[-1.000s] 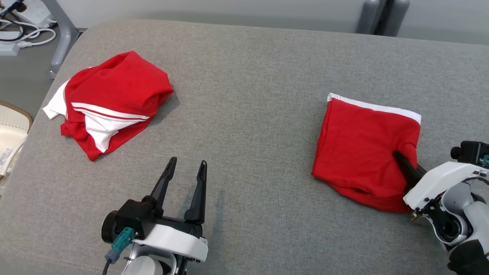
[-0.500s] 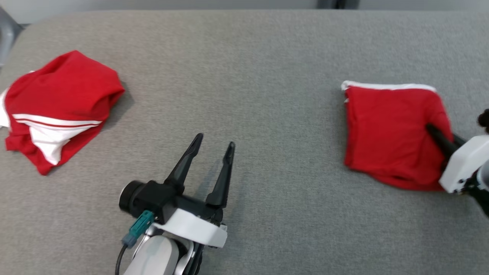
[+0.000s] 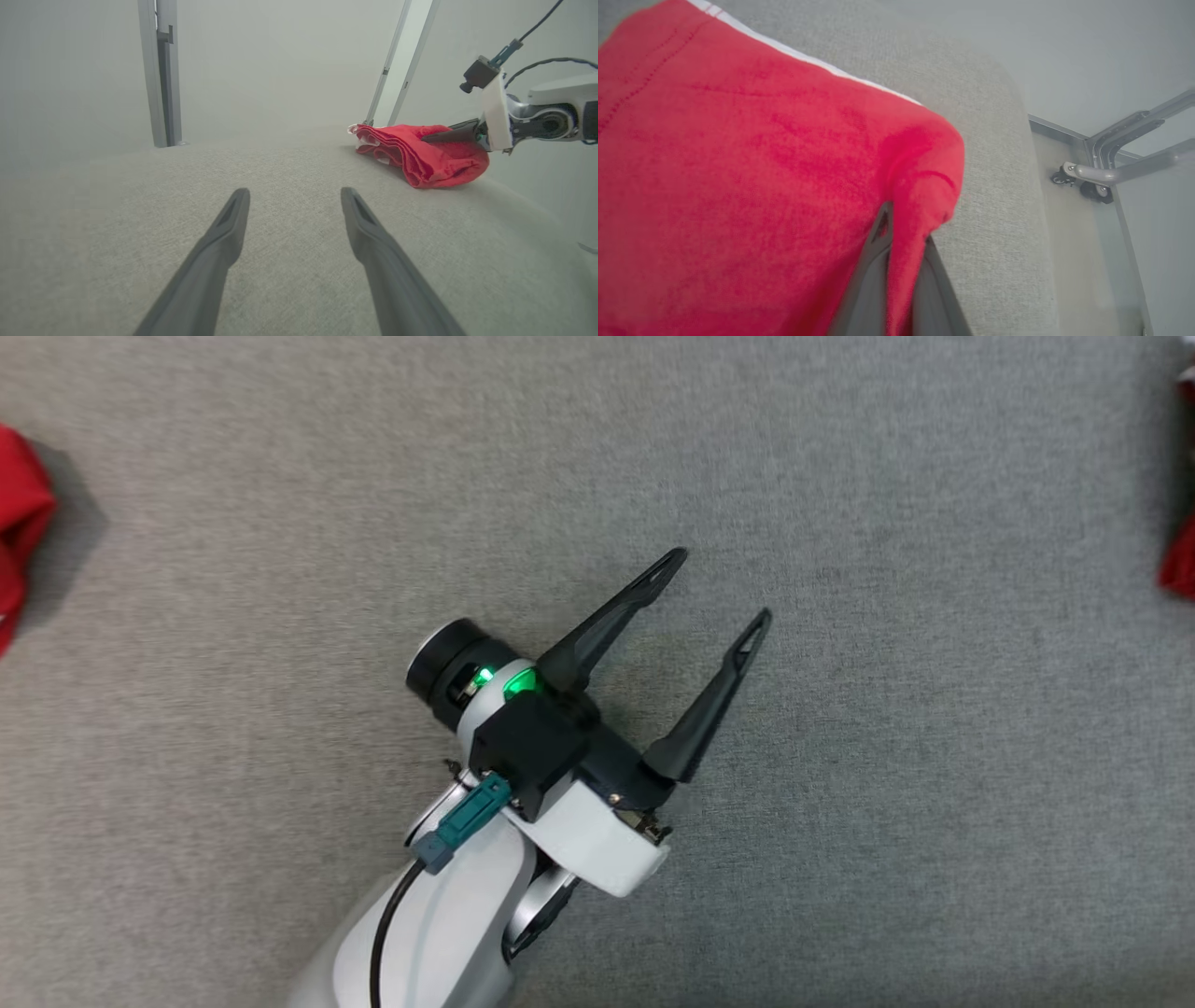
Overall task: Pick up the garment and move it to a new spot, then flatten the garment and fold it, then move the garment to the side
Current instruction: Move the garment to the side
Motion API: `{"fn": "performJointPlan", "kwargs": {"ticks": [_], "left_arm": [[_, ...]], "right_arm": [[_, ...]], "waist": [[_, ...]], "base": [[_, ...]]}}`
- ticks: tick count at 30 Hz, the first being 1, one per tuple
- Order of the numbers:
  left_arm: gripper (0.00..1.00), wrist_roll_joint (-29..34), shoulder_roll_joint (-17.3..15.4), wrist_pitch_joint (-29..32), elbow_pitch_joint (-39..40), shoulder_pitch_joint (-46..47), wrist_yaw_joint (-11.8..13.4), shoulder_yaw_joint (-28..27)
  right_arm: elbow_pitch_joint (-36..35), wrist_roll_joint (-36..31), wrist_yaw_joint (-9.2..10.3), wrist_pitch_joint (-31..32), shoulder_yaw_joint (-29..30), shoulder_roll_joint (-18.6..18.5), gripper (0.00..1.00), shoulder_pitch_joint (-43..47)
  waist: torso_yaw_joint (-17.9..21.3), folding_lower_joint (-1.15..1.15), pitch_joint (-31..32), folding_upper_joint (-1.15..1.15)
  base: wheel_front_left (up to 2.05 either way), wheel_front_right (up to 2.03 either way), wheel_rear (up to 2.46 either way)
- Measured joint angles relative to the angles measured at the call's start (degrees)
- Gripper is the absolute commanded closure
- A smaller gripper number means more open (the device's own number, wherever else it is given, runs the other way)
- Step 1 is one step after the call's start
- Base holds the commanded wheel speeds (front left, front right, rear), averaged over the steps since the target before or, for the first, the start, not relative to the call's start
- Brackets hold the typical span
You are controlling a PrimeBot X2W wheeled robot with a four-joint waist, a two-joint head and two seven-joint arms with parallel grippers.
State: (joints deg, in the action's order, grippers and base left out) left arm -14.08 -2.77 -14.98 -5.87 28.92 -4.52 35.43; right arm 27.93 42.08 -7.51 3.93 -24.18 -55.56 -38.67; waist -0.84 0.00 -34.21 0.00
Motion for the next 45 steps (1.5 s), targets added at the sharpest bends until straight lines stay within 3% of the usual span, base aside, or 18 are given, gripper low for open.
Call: {"fn": "performJointPlan", "kwargs": {"ticks": [12,20,21,22,27,33,45], "left_arm": [[0.00,-2.8,0.1,-0.2,4.6,7.6,-0.9,5.1],[0.00,-4.2,0.4,-0.2,6.0,8.3,-0.2,5.6],[0.00,-4.2,0.4,-0.2,5.9,8.3,-0.2,5.6],[0.00,-4.2,0.4,-0.2,5.8,8.3,-0.2,5.5],[0.00,-4.6,0.2,-0.2,5.4,7.5,0.3,4.6],[0.00,-4.8,-0.1,-0.1,4.2,4.8,1.3,2.4],[0.00,-6.1,0.0,-0.1,2.6,-6.4,4.3,-7.8]], "right_arm": [[2.5,-3.3,0.00,-1.6,8.5,-7.9,1.00,-0.5],[4.9,-9.8,0.00,-2.4,10.9,-8.2,0.99,-2.0],[5.2,-10.4,0.00,-2.4,11.0,-8.0,0.31,-2.3],[5.6,-11.5,0.00,-2.4,11.2,-7.9,0.00,-2.7],[12.1,-19.7,0.01,0.5,15.1,-6.6,0.00,-5.5],[12.0,-27.7,0.00,1.2,16.6,0.6,0.00,-9.9],[6.0,-28.2,0.00,-3.6,9.5,17.1,0.00,-11.2]], "waist": [[2.8,0.00,-9.5,0.00],[0.4,0.00,-11.0,0.00],[0.1,0.00,-11.0,0.00],[-0.2,0.00,-10.9,0.00],[-1.1,0.00,-9.8,0.00],[-0.9,0.00,-6.1,0.00],[0.9,0.00,8.6,0.00]], "base": [[0.00,0.00,0.00],[0.00,0.00,0.00],[0.00,0.00,0.00],[0.00,0.00,0.00],[0.00,0.00,0.00],[0.00,0.00,0.00],[0.00,0.00,0.00]]}}
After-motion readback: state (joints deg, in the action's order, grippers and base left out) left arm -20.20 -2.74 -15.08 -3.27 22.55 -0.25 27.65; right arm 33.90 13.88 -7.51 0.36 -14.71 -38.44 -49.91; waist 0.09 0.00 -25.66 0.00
